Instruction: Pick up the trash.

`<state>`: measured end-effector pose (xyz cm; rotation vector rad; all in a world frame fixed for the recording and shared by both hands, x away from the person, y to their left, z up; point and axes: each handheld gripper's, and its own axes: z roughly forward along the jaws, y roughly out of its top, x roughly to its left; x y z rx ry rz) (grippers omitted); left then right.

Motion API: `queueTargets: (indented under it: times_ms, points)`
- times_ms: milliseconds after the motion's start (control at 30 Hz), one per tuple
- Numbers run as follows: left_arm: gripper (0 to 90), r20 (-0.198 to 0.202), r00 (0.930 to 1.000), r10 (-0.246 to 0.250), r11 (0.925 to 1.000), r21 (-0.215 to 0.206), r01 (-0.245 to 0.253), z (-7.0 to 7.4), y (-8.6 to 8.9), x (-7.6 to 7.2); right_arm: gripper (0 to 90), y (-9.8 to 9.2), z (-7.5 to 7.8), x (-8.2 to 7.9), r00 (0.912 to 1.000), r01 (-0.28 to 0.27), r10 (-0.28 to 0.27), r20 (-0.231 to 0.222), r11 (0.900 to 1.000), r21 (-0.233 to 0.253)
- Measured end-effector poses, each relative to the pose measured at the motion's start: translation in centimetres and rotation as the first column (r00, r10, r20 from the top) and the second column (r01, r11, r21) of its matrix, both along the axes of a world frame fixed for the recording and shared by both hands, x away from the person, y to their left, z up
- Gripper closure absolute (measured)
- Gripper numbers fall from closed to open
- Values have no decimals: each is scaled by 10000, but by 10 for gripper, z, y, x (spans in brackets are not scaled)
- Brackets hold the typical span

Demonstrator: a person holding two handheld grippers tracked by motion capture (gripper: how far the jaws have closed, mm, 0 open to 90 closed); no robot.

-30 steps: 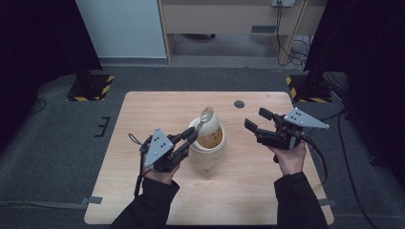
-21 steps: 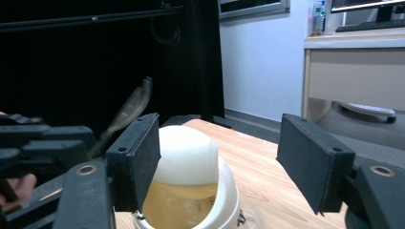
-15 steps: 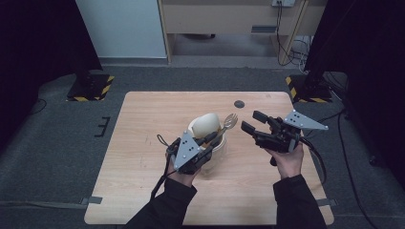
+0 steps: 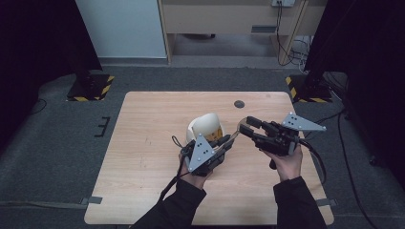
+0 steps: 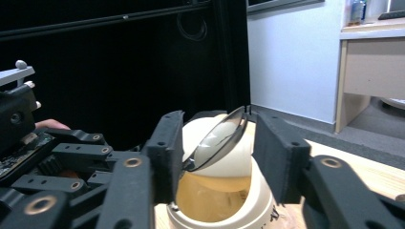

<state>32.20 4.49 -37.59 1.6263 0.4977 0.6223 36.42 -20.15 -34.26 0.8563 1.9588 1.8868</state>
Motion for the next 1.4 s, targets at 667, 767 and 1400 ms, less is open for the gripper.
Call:
queueTargets:
  times_ms: [667, 767, 1400]
  points:
    - [668, -698, 9975, 104, 9999, -13, -105, -5, 22, -4, 835, -7, 5, -3, 9986, -480, 489, -215, 9981, 399]
    - [635, -770, 9968, 233, 9992, 327, -208, -9, 44, -8, 836, -12, 7, -4, 9995, -305, 308, -74, 9990, 335]
    - [349, -3115, 8696, 3831, 9182, 2308, -3218, -82, 200, -6, 836, -22, 13, 0, 9971, 529, -555, 525, 9973, 503]
